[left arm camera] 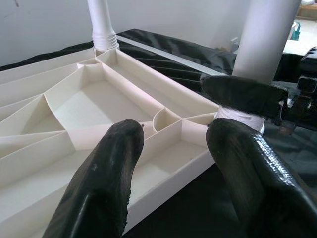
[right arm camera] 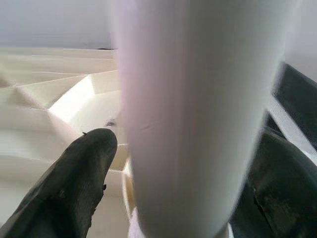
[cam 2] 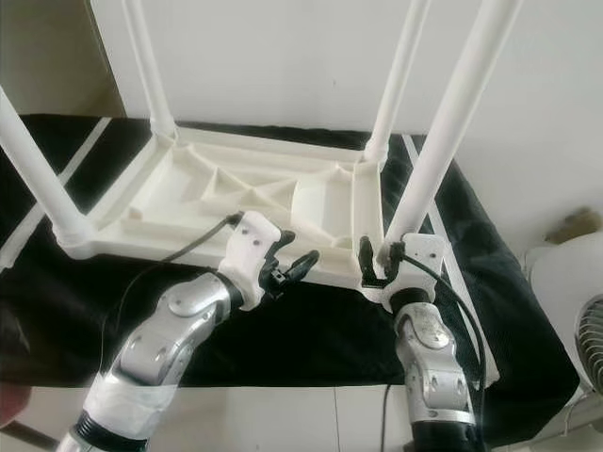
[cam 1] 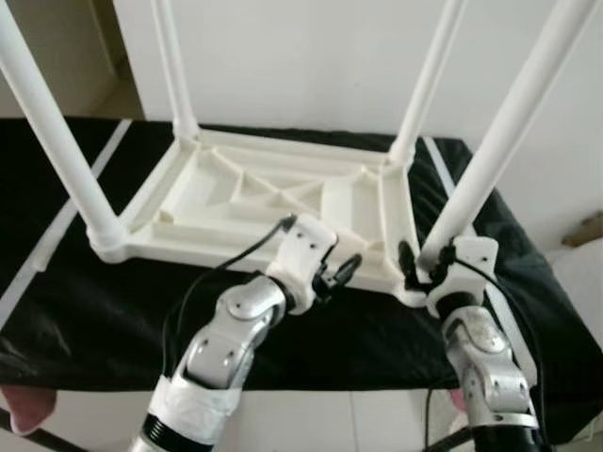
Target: Building children table
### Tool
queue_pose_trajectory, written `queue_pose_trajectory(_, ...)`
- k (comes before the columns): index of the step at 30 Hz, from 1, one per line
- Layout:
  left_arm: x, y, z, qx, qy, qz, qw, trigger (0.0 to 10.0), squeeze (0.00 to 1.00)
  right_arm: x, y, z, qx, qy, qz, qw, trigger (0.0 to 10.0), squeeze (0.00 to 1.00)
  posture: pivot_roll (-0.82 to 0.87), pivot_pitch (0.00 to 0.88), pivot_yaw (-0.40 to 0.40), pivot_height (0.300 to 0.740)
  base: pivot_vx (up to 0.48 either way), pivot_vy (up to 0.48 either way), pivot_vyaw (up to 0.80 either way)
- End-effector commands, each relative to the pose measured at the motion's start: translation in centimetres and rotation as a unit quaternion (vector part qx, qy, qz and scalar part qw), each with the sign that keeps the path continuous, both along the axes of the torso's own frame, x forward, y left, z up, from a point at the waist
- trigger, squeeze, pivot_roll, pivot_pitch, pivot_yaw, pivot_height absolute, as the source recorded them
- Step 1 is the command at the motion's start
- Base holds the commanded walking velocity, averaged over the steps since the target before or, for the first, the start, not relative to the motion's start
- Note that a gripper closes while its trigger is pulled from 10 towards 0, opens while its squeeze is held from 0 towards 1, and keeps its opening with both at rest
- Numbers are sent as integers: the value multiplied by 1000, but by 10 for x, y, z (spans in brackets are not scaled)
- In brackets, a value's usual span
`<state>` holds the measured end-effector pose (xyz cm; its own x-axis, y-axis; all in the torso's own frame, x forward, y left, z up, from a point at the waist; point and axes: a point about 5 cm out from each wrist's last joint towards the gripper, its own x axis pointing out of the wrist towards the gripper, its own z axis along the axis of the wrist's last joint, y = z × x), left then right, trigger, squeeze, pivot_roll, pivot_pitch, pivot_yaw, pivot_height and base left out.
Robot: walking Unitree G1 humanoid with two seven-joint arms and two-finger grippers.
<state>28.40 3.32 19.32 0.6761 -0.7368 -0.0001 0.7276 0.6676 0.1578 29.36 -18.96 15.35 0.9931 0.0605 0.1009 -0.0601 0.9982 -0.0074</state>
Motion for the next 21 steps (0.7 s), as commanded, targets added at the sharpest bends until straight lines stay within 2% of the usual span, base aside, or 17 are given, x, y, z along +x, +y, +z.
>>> queue_pose_trajectory(1,1,-2,-1,7,-3,3,1000,10000,0,2,-5,2,0,-7,16,1000,10000,0,-89,40,-24,740,0,0,0)
queue_pose_trajectory(5,1,-2,-1,6,-3,1,1000,10000,0,4,-8,6,-10,-12,54,998,10000,0,-89,44,-20,740,0,0,0)
queue_pose_trajectory(7,1,0,-1,7,-3,3,1000,10000,0,5,-10,7,-31,-14,88,996,10000,0,-89,50,-18,740,0,0,0)
queue_pose_trajectory(9,2,0,-1,8,-4,3,1000,10000,0,5,-11,7,-37,-13,96,995,10000,0,-89,51,-17,740,0,0,0)
queue_pose_trajectory(10,2,0,0,7,-4,4,1000,10000,0,5,-13,6,-40,-11,106,994,6431,0,-91,54,-14,740,0,0,0)
queue_pose_trajectory(11,2,0,0,7,-4,4,1000,10000,0,5,-13,6,-42,-9,113,993,6431,0,-91,54,-14,740,0,0,0)
queue_pose_trajectory(12,2,0,0,7,-4,4,1000,10000,0,6,-16,5,-50,-7,115,992,0,0,-94,55,-12,740,0,0,0)
queue_pose_trajectory(21,3,-1,0,4,-3,5,1000,10000,0,10,-26,-6,-66,24,128,989,0,0,-98,74,-15,740,0,0,0)
